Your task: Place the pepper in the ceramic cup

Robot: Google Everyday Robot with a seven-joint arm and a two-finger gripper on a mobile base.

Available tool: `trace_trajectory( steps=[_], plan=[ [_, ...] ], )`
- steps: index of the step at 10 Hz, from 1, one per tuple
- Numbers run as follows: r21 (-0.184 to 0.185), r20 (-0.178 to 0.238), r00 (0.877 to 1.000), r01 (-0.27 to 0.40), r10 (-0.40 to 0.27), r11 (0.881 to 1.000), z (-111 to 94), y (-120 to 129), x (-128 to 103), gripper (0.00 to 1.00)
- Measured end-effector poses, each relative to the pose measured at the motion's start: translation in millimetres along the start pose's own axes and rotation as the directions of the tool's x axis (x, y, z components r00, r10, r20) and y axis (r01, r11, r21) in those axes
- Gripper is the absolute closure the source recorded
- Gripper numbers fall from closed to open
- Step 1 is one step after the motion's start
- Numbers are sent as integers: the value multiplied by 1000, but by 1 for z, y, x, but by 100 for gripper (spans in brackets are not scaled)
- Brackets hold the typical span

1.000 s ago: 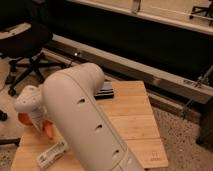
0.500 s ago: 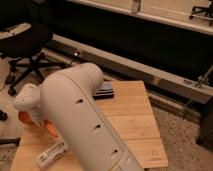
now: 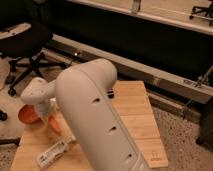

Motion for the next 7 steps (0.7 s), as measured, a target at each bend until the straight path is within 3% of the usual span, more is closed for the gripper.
trace_trajectory(
  steps=[2,3,5,7],
  plan=[
    [-47,106,993,-40,45,998,-33,-20,-10,56],
    [-88,193,979,-51,67,995,-58,-29,-23,56],
    [-139,308,947,-49,91,989,-97,-41,-40,56],
    [-185,419,903,-22,99,982,-142,-52,-53,56]
  ],
)
